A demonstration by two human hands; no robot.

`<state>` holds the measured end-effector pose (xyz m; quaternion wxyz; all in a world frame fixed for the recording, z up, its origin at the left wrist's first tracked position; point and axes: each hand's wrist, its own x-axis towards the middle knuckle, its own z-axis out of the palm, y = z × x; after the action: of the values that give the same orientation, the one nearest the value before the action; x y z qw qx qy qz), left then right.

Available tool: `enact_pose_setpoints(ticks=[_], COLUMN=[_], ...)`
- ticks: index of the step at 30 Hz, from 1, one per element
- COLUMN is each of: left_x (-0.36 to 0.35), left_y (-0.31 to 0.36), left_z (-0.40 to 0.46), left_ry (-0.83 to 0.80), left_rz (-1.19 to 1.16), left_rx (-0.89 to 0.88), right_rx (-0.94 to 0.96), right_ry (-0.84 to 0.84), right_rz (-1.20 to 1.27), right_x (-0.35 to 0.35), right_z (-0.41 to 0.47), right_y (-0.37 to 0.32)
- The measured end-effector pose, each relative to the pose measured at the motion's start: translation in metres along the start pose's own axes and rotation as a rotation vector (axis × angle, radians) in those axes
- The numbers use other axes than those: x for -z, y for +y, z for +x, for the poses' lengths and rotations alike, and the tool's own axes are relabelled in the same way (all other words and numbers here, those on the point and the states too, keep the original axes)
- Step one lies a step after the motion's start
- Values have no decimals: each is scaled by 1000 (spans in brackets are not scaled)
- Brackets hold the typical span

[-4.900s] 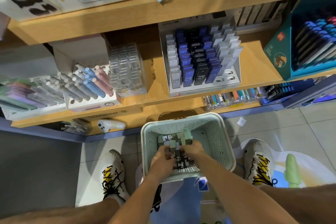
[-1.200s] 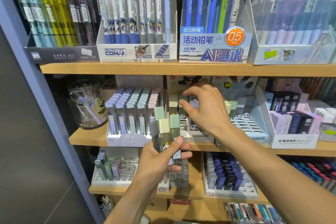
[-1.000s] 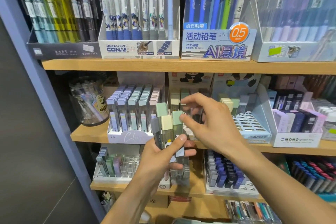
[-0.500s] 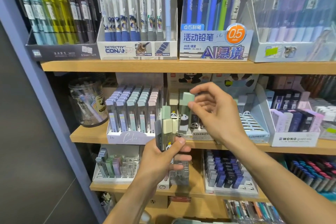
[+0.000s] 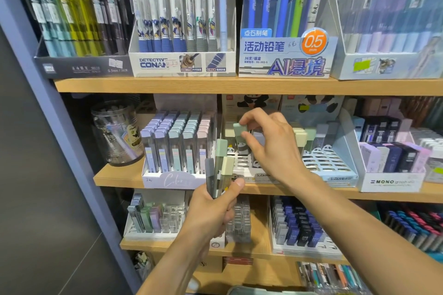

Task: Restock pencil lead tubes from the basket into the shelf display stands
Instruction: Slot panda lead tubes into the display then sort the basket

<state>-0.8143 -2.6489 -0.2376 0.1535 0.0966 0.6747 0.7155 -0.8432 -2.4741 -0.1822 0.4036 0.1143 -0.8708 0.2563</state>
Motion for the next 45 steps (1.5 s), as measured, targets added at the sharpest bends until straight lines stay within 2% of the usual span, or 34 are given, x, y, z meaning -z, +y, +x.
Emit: enact_pose_setpoints(ticks=[9, 17, 20, 25, 30, 45], left_x=[0, 1, 1, 0, -2, -3], left_y=[-1, -5, -7, -7, -7, -7], left_z=[2, 3, 4, 4, 4, 2], left_ry=[-36, -82, -70, -73, -60, -61], left_rz=[-37, -64, -47, -24, -46, -33], left_rx=[-11, -5, -14, -54, -39, -33], right_rx=[-24, -130, -174, -148, -115, -122], right_ry=[-7, 3, 10, 6, 30, -15], right_rz=[17, -74, -40, -35, -206, -263], right_x=[1, -9, -14, -16, -12, -1], right_z=[-2, 11, 15, 10, 7, 11], right_y=[1, 2, 4, 3, 5, -1])
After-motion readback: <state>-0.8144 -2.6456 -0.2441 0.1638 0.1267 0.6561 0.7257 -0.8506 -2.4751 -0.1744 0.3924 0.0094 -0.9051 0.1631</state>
